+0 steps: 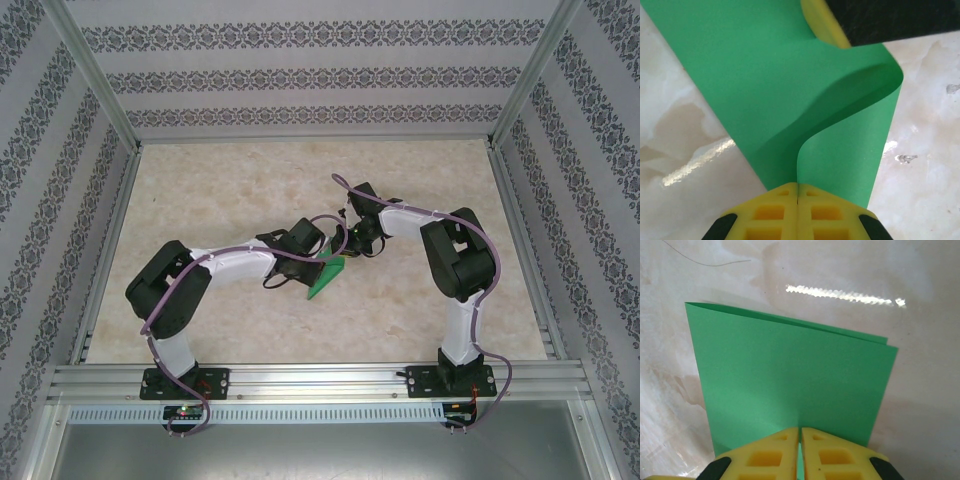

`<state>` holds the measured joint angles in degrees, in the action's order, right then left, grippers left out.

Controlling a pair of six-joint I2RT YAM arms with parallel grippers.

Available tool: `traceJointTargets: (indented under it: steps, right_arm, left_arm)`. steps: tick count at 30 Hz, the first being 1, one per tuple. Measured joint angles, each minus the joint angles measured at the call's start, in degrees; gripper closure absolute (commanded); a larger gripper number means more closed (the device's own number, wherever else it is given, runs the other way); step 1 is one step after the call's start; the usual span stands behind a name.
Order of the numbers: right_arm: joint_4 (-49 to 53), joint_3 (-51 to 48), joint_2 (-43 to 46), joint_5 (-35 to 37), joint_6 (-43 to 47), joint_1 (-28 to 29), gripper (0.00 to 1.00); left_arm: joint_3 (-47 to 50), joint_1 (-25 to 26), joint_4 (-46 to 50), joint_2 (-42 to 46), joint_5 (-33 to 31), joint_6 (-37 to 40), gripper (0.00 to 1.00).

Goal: Fold a paper plane with a square sheet of paper (pick it up from the middle)
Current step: Third fold the triangle at the center of the table.

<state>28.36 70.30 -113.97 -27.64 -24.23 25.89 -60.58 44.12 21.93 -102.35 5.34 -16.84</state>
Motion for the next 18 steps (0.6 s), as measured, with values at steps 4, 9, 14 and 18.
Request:
traceJointTargets:
  steps: [4, 9, 14, 18]
  right_arm:
    - [0.00, 0.00, 0.00, 0.02, -0.02, 0.00, 0.89]
    - [0.02, 0.00, 0.00, 0.02, -0.02, 0.00, 0.89]
    - [0.02, 0.00, 0.00, 0.02, -0.02, 0.00, 0.89]
    - [0.02, 0.00, 0.00, 0.02, -0.02, 0.00, 0.89]
  left_arm:
    - [-0.70, -0.20, -0.02, -0.46, 1.05, 0.42, 1.00]
    - [-0.83, -0.24, -0.04, -0.87, 1.07, 0.57, 1.00]
    - [-0.83, -0.24, -0.04, -0.87, 1.09, 0.55, 1.00]
    - [-0.46, -0.24, -0.07, -0.85, 1.29, 0.52, 1.00]
